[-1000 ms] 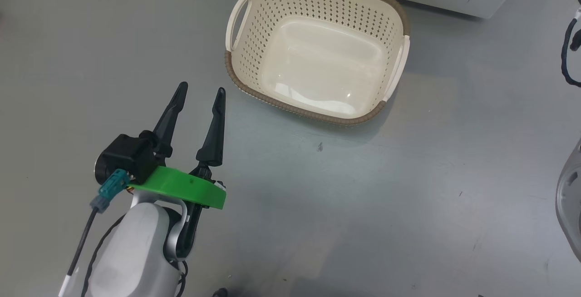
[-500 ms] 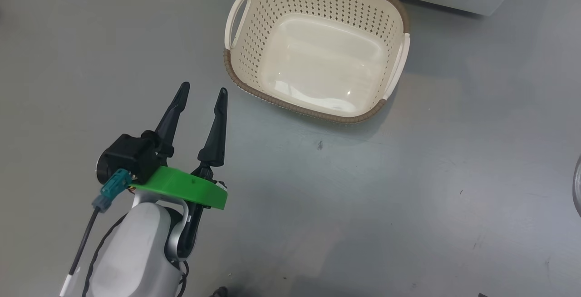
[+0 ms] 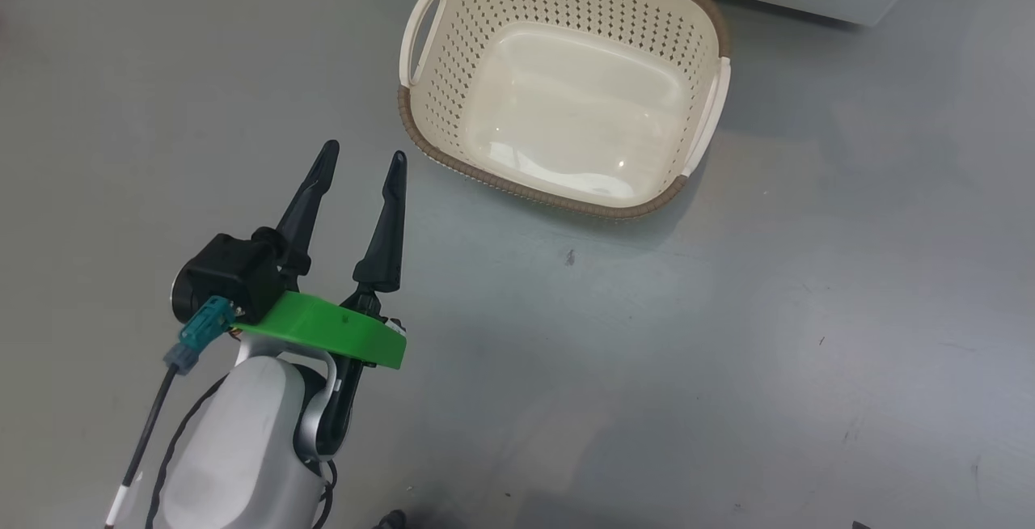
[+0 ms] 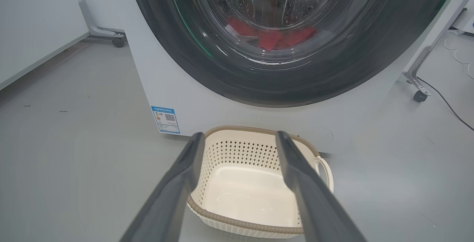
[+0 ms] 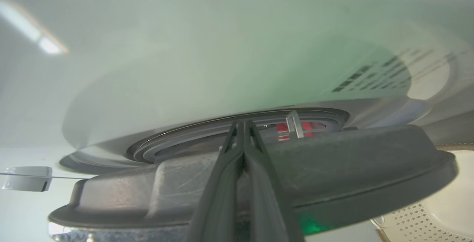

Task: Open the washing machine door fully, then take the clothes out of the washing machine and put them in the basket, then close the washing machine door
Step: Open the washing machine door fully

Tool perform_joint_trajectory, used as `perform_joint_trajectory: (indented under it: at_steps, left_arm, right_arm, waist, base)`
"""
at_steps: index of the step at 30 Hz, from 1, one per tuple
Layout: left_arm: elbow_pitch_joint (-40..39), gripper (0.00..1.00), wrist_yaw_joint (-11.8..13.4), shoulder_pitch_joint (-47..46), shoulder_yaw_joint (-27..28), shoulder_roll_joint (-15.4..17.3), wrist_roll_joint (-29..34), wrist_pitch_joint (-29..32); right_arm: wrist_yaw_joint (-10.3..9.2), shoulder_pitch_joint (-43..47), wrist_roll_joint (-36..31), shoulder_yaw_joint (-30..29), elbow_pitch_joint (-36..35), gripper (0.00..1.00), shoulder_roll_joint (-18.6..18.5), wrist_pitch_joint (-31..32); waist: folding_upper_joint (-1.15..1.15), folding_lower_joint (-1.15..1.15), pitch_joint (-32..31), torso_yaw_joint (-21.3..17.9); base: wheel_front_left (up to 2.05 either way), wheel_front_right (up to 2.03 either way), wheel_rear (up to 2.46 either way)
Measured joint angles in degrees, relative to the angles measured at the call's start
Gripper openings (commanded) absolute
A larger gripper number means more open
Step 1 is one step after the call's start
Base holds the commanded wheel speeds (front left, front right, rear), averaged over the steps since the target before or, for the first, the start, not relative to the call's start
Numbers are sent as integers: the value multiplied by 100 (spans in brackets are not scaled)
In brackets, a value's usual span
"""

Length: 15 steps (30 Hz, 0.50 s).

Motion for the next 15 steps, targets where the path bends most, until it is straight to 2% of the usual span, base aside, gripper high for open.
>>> perform_joint_trajectory:
  at_steps: [15]
  left_arm:
    - [44,100,1,-18,3,-1,1,0]
  right_arm:
    - [0,41,9,-7,186,0,-37,290]
  waist:
    - [0,0,-119,-22]
  base:
    - [0,0,0]
